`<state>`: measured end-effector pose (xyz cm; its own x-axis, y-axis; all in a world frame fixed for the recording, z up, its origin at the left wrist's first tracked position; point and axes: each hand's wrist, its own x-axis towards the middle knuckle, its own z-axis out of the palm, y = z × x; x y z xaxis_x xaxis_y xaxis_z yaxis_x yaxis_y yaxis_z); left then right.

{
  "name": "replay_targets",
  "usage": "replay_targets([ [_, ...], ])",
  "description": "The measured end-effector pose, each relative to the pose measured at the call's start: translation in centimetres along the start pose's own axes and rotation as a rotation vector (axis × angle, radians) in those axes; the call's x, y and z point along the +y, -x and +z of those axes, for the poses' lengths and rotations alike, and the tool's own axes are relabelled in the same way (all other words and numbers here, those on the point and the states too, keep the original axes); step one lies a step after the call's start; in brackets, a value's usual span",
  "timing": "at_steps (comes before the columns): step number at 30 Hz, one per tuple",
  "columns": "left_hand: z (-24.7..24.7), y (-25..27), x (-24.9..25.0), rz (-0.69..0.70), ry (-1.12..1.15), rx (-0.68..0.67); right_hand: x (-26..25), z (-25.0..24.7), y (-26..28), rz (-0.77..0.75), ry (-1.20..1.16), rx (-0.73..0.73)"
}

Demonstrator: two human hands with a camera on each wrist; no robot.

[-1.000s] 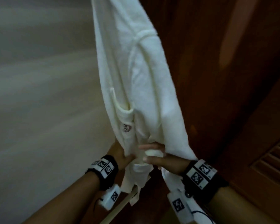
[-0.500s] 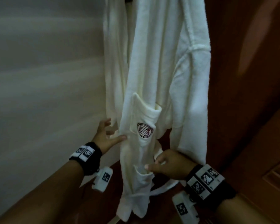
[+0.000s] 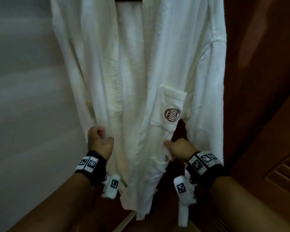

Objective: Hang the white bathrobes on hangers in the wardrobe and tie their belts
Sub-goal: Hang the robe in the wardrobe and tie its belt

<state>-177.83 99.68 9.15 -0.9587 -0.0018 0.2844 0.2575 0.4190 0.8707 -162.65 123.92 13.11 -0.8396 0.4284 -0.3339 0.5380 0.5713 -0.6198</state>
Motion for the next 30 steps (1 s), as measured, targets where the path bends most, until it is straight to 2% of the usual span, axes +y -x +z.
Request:
replay_targets([
  [2,0.3,-0.6,-0.7,-0.116,-0.097,-0.058,-0.7,0.4,1.2,-0.056,-0.186,-0.131],
  [4,0.5,-1.7,-0.3,-0.17,-0.028,-0.152,-1.0,1.4,1.7,-0.132,-0.306,-0.216],
  [6,0.5,-3.0,0.4,-0.145,0.006,-0.202,-1.2,2.0,1.6,-0.199,-0.32,-0.16],
  [9,0.7,-2.5,2.5,-0.035,-0.268,-0.296,-1.1,3.3,1.1,-0.279,-0.301,-0.131],
  [11,1.4,-0.6,4.3,0.052,-0.333,-0.391,-1.4,4.5,1.2,-0.299,-0.157,-0.136],
  [14,2.3,2.8,6.1,0.188,-0.261,-0.604,-1.4,6.7,0.5,-0.3,0.069,0.016],
  [16,1.9,3.6,6.1,0.202,-0.103,-0.79,-1.5,7.3,-0.1,-0.337,0.034,0.163],
  [17,1.4,3.5,5.7,0.13,-0.039,-0.809,-1.5,7.1,-0.4,-0.336,-0.004,0.211],
  [18,1.0,3.1,4.8,0.05,0.009,-0.755,-1.6,6.7,-0.4,-0.324,-0.028,0.222],
  [20,0.6,2.2,3.0,-0.066,-0.059,-0.514,-1.2,5.8,-0.4,-0.28,-0.028,0.125],
  [21,0.3,1.9,2.0,-0.071,-0.178,-0.466,-1.0,5.5,-0.3,-0.273,-0.037,0.068],
  [23,0.5,2.1,0.4,-0.072,-0.401,-0.543,-0.6,5.1,-0.4,-0.265,-0.083,-0.005],
  [24,1.1,2.3,-0.7,-0.089,-0.425,-0.59,-0.7,5.0,-0.4,-0.258,-0.109,-0.028],
  [30,4.0,2.9,-4.3,-0.135,-0.279,-0.642,-0.3,4.4,-0.3,-0.238,-0.192,-0.122],
])
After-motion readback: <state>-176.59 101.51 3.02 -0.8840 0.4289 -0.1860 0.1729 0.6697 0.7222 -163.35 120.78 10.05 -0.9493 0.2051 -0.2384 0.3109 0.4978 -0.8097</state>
